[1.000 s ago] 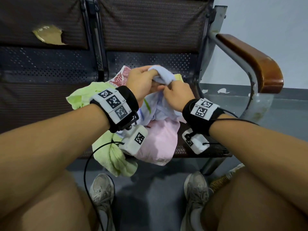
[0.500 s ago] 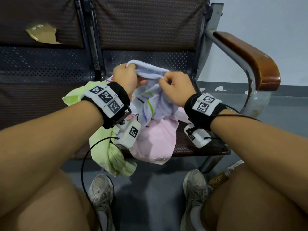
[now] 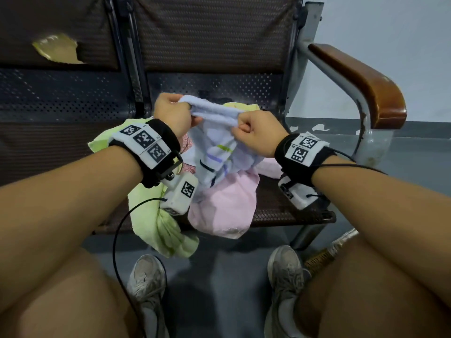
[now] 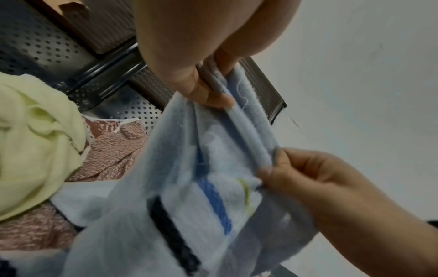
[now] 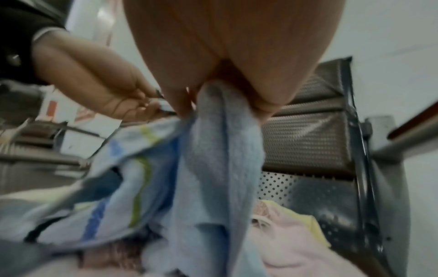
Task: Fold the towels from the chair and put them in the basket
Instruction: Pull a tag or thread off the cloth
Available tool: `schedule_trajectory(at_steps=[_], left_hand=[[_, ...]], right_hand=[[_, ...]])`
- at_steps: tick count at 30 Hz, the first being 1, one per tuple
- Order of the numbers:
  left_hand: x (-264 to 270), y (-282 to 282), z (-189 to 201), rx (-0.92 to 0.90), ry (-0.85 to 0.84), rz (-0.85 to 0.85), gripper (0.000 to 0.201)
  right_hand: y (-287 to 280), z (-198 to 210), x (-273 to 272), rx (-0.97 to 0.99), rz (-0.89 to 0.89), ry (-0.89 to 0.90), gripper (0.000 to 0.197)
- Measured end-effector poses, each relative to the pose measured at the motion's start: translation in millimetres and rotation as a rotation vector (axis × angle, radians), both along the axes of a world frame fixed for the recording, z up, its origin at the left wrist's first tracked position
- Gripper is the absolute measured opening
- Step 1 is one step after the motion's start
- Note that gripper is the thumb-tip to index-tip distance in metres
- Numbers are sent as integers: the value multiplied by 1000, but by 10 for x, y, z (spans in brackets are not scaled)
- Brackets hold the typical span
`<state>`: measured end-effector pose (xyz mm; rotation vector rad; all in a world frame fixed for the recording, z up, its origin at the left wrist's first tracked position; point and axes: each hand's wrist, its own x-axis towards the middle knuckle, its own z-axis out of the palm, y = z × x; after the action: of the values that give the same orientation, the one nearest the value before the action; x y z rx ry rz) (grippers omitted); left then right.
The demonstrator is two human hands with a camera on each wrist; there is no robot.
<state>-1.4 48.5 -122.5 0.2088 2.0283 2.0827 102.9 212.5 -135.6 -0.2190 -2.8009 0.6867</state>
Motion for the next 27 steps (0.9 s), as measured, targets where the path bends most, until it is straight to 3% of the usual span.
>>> schedule_trajectory(at_steps=[3, 5, 8, 14, 16, 19, 21, 24, 27], left_hand=[[30, -25, 38, 43, -62, 29, 17], [102, -3, 61, 94, -146, -2, 14], [229, 38, 101, 142, -230, -95, 21], [318, 42, 143, 152, -186, -231, 30], [299, 22, 126, 139, -171, -259, 31], [296, 17, 85, 117, -182, -232, 12], [304, 25, 71, 119, -192, -249, 4], [306, 43, 75, 125, -197, -264, 25], [268, 17, 86, 82, -195, -237, 24]], right_hand=[[97, -42, 25, 161, -30, -25, 21], [90, -81, 37, 116, -69, -10, 12], [-4, -152, 39, 64, -33, -92, 37], [-161, -148, 40, -11, 53, -222, 86], [-193, -151, 52, 3, 85, -231, 89], [-204, -175, 64, -60, 51, -244, 83], [-186, -207, 58, -53, 34, -248, 68], [-113, -253, 60, -20, 2, -255, 37], [20, -206, 62, -75, -107, -170, 22]])
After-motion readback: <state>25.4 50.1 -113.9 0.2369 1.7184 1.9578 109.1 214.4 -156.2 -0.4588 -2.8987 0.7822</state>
